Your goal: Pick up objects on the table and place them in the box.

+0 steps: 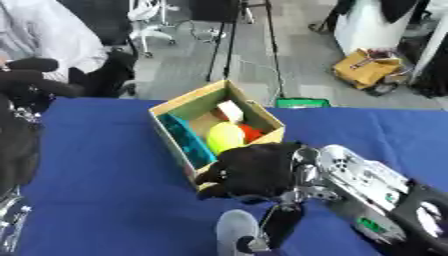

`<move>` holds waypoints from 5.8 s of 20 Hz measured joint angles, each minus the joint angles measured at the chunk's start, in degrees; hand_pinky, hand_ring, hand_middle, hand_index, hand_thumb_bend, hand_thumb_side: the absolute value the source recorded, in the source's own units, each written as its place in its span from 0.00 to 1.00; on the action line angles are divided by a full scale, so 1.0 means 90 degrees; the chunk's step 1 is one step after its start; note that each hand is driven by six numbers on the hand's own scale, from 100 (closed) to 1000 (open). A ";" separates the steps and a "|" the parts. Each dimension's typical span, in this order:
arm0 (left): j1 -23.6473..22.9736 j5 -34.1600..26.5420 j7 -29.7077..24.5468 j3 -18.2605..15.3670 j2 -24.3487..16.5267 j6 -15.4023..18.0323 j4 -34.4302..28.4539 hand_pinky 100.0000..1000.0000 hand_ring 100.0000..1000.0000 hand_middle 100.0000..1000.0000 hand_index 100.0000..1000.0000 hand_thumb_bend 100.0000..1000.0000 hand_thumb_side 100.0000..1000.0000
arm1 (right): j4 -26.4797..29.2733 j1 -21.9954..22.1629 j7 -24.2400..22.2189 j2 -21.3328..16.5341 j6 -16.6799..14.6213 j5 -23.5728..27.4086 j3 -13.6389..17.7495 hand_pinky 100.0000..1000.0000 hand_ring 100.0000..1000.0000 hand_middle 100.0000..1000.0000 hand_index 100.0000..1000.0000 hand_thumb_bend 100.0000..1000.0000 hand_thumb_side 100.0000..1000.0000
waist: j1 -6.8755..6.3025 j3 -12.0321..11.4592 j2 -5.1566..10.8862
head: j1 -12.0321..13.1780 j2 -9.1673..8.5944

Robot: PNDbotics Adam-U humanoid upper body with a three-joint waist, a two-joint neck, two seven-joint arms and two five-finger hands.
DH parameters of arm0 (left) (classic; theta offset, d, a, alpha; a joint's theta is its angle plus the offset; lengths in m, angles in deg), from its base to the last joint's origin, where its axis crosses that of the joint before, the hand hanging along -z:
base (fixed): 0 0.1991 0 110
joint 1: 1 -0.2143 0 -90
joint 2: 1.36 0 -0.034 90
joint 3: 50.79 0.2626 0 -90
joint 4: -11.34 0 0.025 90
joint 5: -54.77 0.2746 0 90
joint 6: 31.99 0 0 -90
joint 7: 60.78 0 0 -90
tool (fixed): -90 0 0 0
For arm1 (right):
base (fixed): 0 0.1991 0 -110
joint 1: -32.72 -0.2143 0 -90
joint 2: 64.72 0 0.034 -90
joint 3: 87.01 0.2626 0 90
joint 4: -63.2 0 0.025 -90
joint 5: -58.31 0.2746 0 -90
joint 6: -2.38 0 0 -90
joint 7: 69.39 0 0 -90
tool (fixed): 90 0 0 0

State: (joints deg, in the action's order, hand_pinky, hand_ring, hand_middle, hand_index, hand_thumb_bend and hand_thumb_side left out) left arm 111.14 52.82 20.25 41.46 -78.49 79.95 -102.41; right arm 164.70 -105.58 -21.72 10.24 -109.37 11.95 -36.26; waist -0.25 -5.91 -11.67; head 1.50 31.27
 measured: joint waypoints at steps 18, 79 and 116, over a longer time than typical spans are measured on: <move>0.0012 -0.0004 -0.0014 0.0001 0.0000 -0.0011 0.0000 0.68 0.60 0.72 0.73 0.00 0.69 | -0.0504 0.0054 0.0069 0.0114 -0.0069 -0.0077 -0.0080 0.97 0.96 1.00 1.00 0.46 0.58 | -0.0078 -0.0052 -0.0045 | -0.0039 0.0042; 0.0033 -0.0007 -0.0091 0.0002 0.0002 -0.0055 0.0000 0.68 0.61 0.72 0.72 0.00 0.63 | -0.1410 0.0106 -0.0185 0.0336 0.0185 0.0914 -0.0388 0.54 0.69 0.80 0.97 0.35 0.32 | -0.0076 -0.0166 -0.0155 | -0.0056 -0.0068; 0.0059 0.0006 -0.0049 0.0000 0.0003 -0.0079 0.0000 0.68 0.61 0.72 0.72 0.00 0.61 | -0.1213 0.0061 -0.0427 0.0277 0.0426 0.1424 -0.0150 0.21 0.39 0.39 0.48 0.22 0.11 | -0.0095 -0.0160 -0.0164 | -0.0036 -0.0126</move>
State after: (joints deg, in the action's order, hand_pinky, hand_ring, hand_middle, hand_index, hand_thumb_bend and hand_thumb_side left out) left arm 111.67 52.88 19.81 41.46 -78.46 79.24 -102.41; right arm 153.78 -105.03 -25.56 12.74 -105.53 24.76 -37.61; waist -1.10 -7.35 -13.15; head 1.18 30.13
